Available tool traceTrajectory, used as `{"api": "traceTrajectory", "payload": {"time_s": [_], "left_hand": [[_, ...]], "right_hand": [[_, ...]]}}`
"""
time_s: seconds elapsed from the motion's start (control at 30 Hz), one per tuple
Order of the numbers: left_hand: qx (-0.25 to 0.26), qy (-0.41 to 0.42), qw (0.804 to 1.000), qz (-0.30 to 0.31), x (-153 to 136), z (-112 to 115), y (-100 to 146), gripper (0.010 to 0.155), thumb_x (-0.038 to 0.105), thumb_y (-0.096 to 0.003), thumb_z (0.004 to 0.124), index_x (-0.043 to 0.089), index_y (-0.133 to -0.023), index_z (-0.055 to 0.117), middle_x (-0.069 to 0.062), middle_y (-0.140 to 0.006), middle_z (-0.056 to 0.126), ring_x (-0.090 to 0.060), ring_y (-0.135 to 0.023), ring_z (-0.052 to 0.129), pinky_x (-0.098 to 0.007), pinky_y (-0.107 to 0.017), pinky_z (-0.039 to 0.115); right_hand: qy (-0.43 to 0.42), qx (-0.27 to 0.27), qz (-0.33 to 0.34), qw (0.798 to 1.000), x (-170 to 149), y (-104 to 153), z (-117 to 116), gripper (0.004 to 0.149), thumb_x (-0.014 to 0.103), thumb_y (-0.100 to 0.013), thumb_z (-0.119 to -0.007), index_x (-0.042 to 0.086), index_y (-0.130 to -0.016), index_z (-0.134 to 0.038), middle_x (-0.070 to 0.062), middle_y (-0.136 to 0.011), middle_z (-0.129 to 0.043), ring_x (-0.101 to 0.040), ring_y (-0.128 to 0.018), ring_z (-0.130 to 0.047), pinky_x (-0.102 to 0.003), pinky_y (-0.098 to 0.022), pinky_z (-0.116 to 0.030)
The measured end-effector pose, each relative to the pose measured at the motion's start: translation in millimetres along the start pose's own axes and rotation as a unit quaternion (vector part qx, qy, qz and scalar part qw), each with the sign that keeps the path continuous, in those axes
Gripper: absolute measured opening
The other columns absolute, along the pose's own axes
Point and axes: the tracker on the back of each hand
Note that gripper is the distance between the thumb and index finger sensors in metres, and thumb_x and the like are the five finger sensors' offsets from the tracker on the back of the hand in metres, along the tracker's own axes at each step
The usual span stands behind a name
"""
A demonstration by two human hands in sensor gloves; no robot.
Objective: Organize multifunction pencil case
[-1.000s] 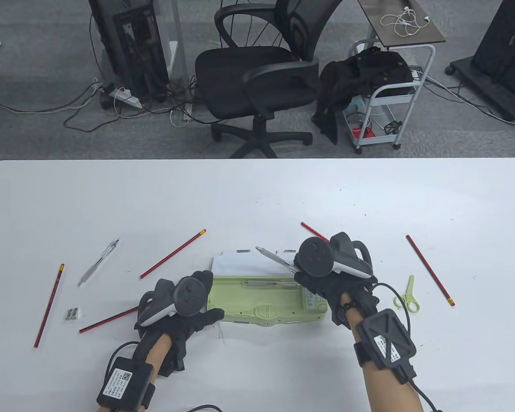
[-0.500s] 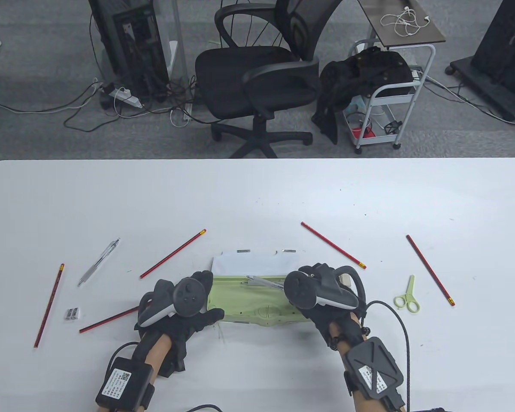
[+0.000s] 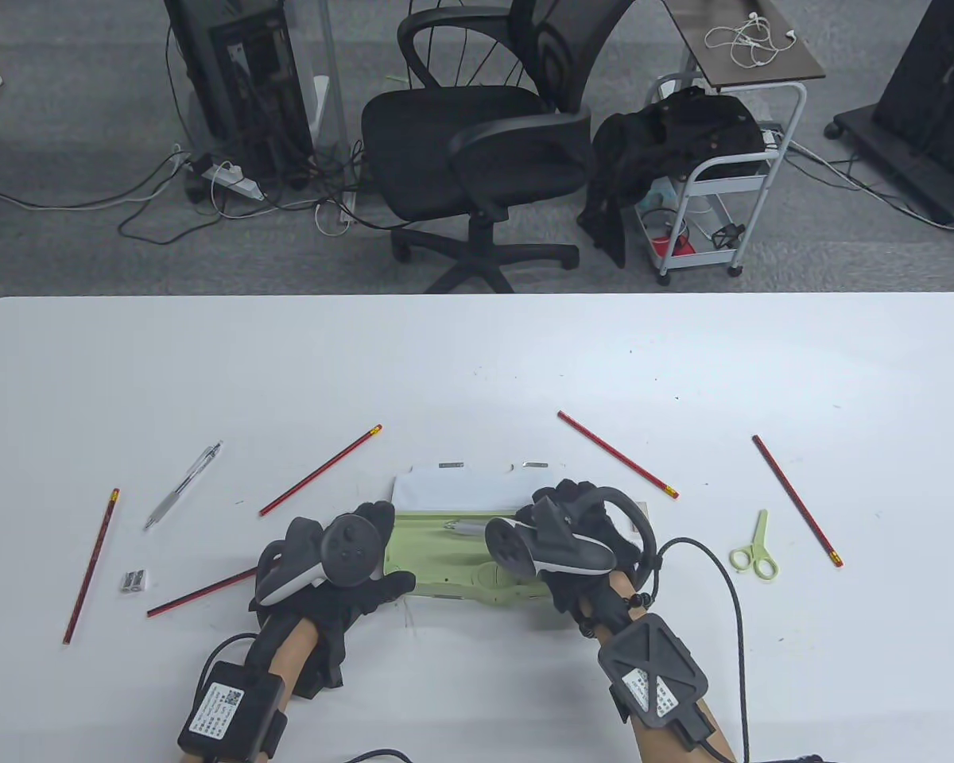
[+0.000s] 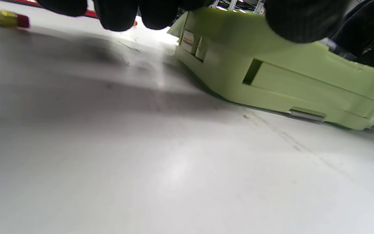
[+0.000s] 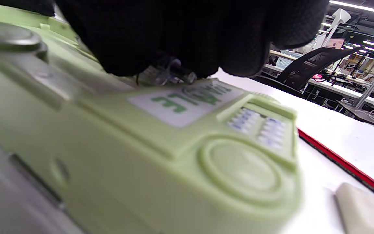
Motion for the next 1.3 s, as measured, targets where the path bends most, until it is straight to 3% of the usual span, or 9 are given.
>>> {"api": "traceTrajectory", "payload": {"time_s": [0.33, 0.9, 1.3], "left_hand": [[0.000, 0.000, 1.000, 0.000, 0, 0, 0, 0.094, 0.060, -0.0465, 0.068, 0.009, -0.117, 0.031, -0.024, -0.123, 0.045, -0.054, -0.110, 0.055, -0.074, -0.070, 0.052], [0.000, -0.001, 1.000, 0.000, 0, 0, 0, 0.094, 0.060, -0.0465, 0.068, 0.009, -0.117, 0.031, -0.024, -0.124, 0.045, -0.054, -0.110, 0.055, -0.074, -0.070, 0.051], [-0.002, 0.003, 1.000, -0.002, 0, 0, 0, 0.094, 0.059, -0.0468, 0.068, 0.009, -0.117, 0.030, -0.024, -0.124, 0.044, -0.055, -0.110, 0.055, -0.074, -0.070, 0.052]], "right_hand": [[0.011, -0.035, 0.005, 0.999, 5, -1, 0, 0.043, 0.034, -0.047, -0.084, 0.018, -0.086, -0.081, -0.015, -0.091, -0.081, -0.042, -0.081, -0.085, -0.060, -0.066, -0.072], [-0.010, -0.040, -0.008, 0.999, -7, 4, 2, 0.043, 0.034, -0.047, -0.085, 0.017, -0.087, -0.082, -0.015, -0.092, -0.081, -0.043, -0.081, -0.085, -0.060, -0.066, -0.072], [-0.145, -0.086, -0.083, 0.982, -62, 39, 13, 0.059, 0.040, -0.051, -0.074, 0.009, -0.101, -0.069, -0.023, -0.101, -0.074, -0.050, -0.089, -0.079, -0.066, -0.068, -0.066]]}}
Point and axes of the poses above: the tracker on the back of each hand, its own x axis roughly to the thumb side, its own y axis roughly from the fingertips to the wrist, z = x × y
